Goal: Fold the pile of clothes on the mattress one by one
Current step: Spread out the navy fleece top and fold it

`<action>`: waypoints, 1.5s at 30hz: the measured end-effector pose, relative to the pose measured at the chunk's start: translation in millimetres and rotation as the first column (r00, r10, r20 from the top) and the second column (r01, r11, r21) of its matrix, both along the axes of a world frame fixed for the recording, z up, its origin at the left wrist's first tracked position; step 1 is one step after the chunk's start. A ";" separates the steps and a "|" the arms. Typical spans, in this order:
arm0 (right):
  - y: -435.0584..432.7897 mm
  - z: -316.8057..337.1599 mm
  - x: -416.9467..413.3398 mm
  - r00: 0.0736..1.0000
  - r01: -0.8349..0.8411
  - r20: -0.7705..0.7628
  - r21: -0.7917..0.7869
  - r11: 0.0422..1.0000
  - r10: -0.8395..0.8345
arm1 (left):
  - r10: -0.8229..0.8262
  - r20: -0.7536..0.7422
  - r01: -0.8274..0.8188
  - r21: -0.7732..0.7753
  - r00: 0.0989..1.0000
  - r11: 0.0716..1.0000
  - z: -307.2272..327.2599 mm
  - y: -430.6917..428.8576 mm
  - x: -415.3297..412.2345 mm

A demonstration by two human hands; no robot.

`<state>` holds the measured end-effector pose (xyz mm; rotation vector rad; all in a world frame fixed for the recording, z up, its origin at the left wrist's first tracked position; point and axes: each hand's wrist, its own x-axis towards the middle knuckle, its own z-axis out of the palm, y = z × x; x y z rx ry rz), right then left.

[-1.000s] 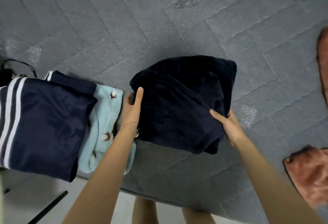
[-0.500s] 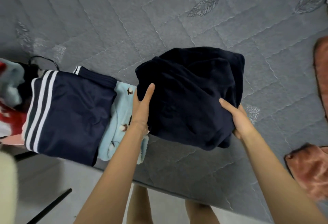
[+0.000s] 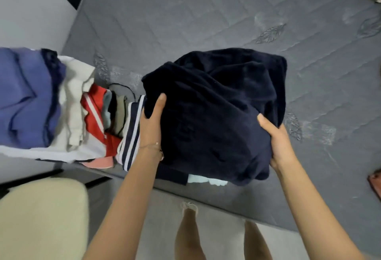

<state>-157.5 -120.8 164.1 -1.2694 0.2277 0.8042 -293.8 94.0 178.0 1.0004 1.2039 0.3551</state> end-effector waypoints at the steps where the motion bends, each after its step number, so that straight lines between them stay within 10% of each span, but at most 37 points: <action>1: 12.6 -0.4 -14.6 1.000 0.009 0.004 0.010 1.000 -0.009 | -0.019 -0.007 0.019 0.032 1.000 0.999 0.2 16.8 -13.3; 16: 82.7 -95.5 -104.2 0.987 0.023 -0.153 -0.174 0.984 -0.051 | 0.012 -0.365 0.106 0.303 0.931 0.947 -96.1 93.1 -61.8; 22: 85.4 -79.3 -91.9 0.988 -0.047 -0.150 -0.009 0.999 0.045 | 0.024 -0.357 0.155 0.462 0.934 0.873 -67.9 118.1 -57.3; 30: 93.5 -96.0 -106.2 0.986 -0.144 -0.110 -0.164 0.976 0.127 | -0.057 -0.630 0.357 0.360 0.774 0.862 -95.6 109.4 -75.9; 45: 83.2 -85.1 -101.5 0.935 -0.355 -0.071 -0.256 0.899 0.349 | -0.072 -0.684 0.381 0.313 0.726 0.870 -74.9 105.1 -85.6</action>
